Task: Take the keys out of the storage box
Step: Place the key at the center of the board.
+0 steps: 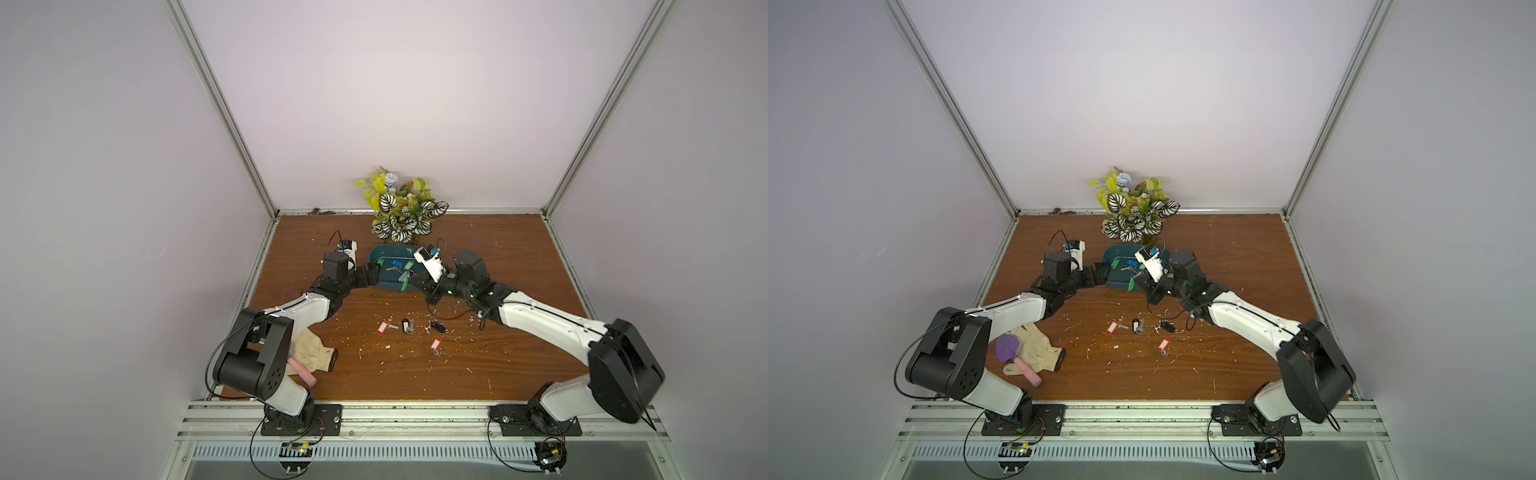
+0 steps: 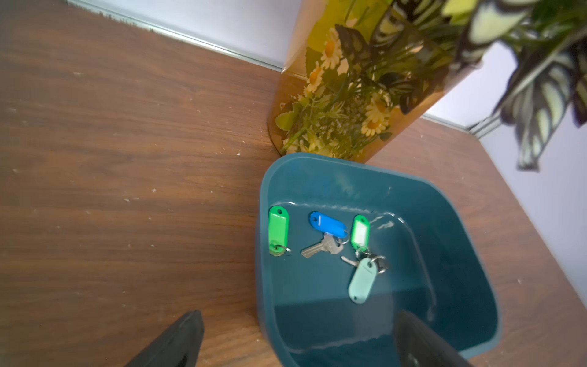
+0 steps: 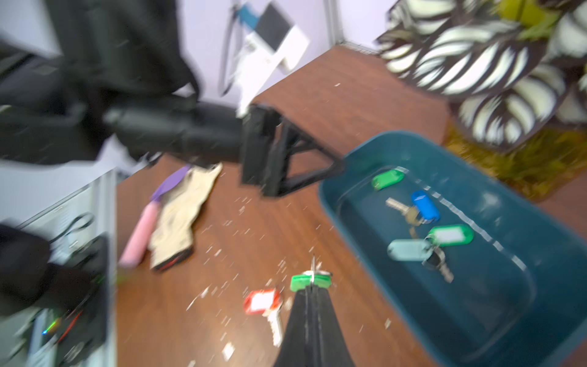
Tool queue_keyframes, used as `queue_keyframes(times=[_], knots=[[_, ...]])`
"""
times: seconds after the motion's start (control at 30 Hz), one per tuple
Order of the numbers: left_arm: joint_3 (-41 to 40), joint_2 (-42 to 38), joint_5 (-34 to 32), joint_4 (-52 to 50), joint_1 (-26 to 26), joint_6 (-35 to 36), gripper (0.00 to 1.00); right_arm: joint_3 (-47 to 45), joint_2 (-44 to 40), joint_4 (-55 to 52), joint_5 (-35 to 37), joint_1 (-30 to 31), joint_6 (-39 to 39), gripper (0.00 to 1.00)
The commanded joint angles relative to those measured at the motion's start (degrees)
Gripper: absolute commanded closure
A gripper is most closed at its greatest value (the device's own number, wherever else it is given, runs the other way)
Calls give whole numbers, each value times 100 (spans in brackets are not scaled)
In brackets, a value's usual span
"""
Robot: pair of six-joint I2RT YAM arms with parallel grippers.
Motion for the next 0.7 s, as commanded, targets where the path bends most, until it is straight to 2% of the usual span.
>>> queue_keyframes(times=[0.0, 0.13, 0.33, 0.67], knots=[[135, -191, -279, -156, -134, 103, 0, -614, -523, -521, -574, 274, 12, 100], [138, -301, -417, -253, -254, 99, 0, -1116, -705, -509, -718, 704, 168, 100], [211, -495, -770, -577, -548, 159, 0, -1066, 17, -820, -574, 1100, -66, 100], [113, -721, -861, -679, -666, 164, 0, -997, 557, -1132, 317, 1213, -40, 100]])
